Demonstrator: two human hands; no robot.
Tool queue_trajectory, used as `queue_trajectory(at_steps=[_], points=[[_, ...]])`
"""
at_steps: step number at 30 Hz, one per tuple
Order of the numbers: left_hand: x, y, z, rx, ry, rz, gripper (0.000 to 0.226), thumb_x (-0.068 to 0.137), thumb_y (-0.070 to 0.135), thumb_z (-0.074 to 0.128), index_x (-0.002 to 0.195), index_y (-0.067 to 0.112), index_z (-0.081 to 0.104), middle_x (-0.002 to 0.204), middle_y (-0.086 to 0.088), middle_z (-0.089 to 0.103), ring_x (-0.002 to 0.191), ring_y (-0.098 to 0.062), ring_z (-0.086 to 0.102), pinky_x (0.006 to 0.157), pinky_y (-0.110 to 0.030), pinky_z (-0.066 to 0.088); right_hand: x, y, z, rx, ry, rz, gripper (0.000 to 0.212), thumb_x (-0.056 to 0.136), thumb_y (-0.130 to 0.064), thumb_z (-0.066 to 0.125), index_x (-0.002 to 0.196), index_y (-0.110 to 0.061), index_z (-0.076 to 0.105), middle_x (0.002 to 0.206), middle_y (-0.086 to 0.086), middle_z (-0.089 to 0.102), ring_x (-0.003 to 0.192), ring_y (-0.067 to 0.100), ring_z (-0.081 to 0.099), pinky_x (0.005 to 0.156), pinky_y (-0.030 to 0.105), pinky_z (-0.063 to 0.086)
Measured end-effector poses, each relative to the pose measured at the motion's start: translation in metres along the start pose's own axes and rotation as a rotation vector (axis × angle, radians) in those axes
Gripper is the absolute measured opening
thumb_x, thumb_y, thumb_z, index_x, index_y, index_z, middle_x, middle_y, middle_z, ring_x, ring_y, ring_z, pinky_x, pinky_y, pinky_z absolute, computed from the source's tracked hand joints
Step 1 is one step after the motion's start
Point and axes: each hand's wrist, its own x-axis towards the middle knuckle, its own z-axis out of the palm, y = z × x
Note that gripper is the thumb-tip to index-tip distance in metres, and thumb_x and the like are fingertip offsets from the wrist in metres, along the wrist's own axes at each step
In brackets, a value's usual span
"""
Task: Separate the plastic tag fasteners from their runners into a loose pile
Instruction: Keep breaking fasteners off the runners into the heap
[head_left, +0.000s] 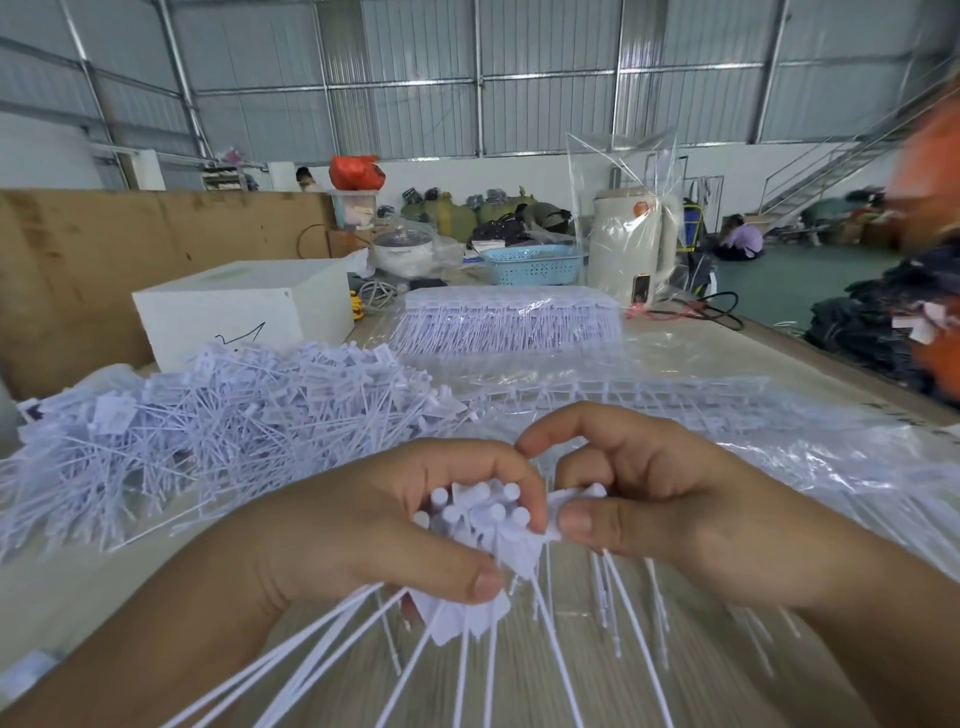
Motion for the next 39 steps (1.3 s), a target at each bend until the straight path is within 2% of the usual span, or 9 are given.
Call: queue_trajectory(at_steps=[5, 8, 11, 16, 24, 28, 32, 36, 39], points=[[-0.002, 0.003, 0.002, 0.028, 0.004, 0.040, 0.023, 0.074, 0.019, 0.071, 0.090, 0.036, 0.068, 0.070, 0.019, 0.052, 0.060, 0.000, 0.046, 0.057, -0.012, 0.038, 0.002, 0.002, 0.000, 0.048, 0.018, -0.031, 0.029, 0.082, -0.013, 0.065, 0.108, -0.027, 0.062, 0.071, 0.003, 0.056, 0.067, 0.015, 0.048, 0.066, 0.024, 0.039], [0.005, -0.002, 0.009, 0.047, 0.182, 0.087, 0.018, 0.070, 0.024, 0.071, 0.080, 0.038, 0.064, 0.065, 0.017, 0.049, 0.058, -0.002, 0.044, 0.055, -0.015, 0.037, 0.005, 0.003, 0.001, 0.057, 0.111, -0.063, 0.024, 0.081, -0.013, 0.067, 0.103, -0.023, 0.063, 0.067, 0.004, 0.052, 0.059, 0.014, 0.042, 0.059, 0.019, 0.036], [0.015, -0.007, 0.019, 0.079, 0.356, 0.121, 0.016, 0.067, 0.027, 0.072, 0.074, 0.037, 0.061, 0.061, 0.015, 0.045, 0.055, -0.007, 0.041, 0.051, -0.015, 0.038, 0.007, 0.004, 0.004, -0.010, 0.248, -0.060, 0.015, 0.081, -0.019, 0.070, 0.095, -0.023, 0.064, 0.066, 0.004, 0.049, 0.061, 0.022, 0.034, 0.057, 0.029, 0.030], [0.030, -0.011, 0.034, 0.000, 0.581, 0.091, 0.016, 0.069, 0.017, 0.067, 0.072, 0.031, 0.060, 0.057, 0.010, 0.052, 0.051, -0.009, 0.051, 0.046, -0.023, 0.047, 0.012, 0.008, 0.013, -0.091, 0.483, -0.090, 0.015, 0.090, -0.003, 0.063, 0.088, -0.018, 0.060, 0.060, 0.003, 0.043, 0.052, 0.016, 0.033, 0.048, 0.022, 0.030], [0.039, -0.011, 0.052, -0.112, 0.683, 0.115, 0.014, 0.065, 0.017, 0.067, 0.067, 0.026, 0.057, 0.057, 0.004, 0.052, 0.050, -0.017, 0.050, 0.047, -0.030, 0.040, 0.016, 0.011, 0.003, -0.104, 0.852, -0.063, 0.014, 0.093, -0.007, 0.061, 0.083, -0.013, 0.053, 0.054, 0.000, 0.045, 0.044, 0.014, 0.035, 0.040, 0.018, 0.033], [0.033, -0.005, 0.044, -0.161, 0.633, 0.105, 0.014, 0.065, 0.016, 0.068, 0.066, 0.028, 0.061, 0.059, 0.007, 0.059, 0.046, -0.010, 0.056, 0.043, -0.021, 0.044, 0.009, 0.005, -0.025, 0.076, 0.652, 0.009, 0.009, 0.091, -0.003, 0.059, 0.095, -0.008, 0.054, 0.056, 0.003, 0.043, 0.042, 0.013, 0.036, 0.046, 0.026, 0.040], [0.024, -0.004, 0.028, -0.149, 0.544, 0.085, 0.016, 0.068, 0.012, 0.067, 0.069, 0.027, 0.063, 0.058, 0.006, 0.057, 0.045, -0.010, 0.055, 0.041, -0.022, 0.047, 0.006, 0.003, -0.012, 0.036, 0.245, 0.005, 0.035, 0.079, -0.013, 0.074, 0.110, -0.016, 0.056, 0.064, 0.001, 0.053, 0.052, 0.021, 0.042, 0.045, 0.021, 0.040], [0.022, -0.009, 0.021, -0.108, 0.485, 0.053, 0.015, 0.069, 0.018, 0.072, 0.073, 0.031, 0.064, 0.065, 0.012, 0.058, 0.052, -0.004, 0.056, 0.047, -0.023, 0.050, 0.010, 0.011, 0.006, -0.077, 0.231, -0.011, 0.043, 0.077, -0.020, 0.067, 0.117, -0.024, 0.053, 0.087, 0.021, 0.044, 0.063, 0.022, 0.036, 0.053, 0.032, 0.035], [0.022, -0.011, 0.021, -0.077, 0.430, 0.063, 0.019, 0.067, 0.017, 0.075, 0.075, 0.032, 0.066, 0.067, 0.011, 0.059, 0.056, -0.005, 0.056, 0.049, -0.021, 0.048, 0.011, 0.015, 0.011, -0.056, 0.248, 0.019, 0.049, 0.076, -0.024, 0.067, 0.121, -0.032, 0.049, 0.099, 0.004, 0.050, 0.066, 0.018, 0.043, 0.055, 0.030, 0.036]])
